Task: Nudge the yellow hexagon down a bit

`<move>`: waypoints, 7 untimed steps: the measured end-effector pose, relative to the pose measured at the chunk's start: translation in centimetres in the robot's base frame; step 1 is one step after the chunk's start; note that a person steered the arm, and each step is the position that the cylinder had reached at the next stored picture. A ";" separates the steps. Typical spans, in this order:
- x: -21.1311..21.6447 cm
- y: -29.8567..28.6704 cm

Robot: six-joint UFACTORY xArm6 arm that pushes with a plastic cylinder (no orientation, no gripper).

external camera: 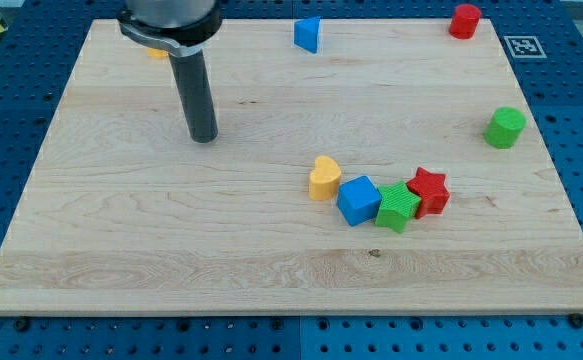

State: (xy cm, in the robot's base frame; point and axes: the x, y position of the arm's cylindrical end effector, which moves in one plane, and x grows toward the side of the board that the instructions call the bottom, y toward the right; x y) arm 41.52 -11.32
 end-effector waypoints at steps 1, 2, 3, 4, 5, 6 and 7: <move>-0.7 -2.7; -2.8 -6.3; -5.1 -8.7; -7.1 -9.3; -9.4 -9.4; -12.3 -10.2; -16.1 -12.2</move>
State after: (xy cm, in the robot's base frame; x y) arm 25.38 -23.51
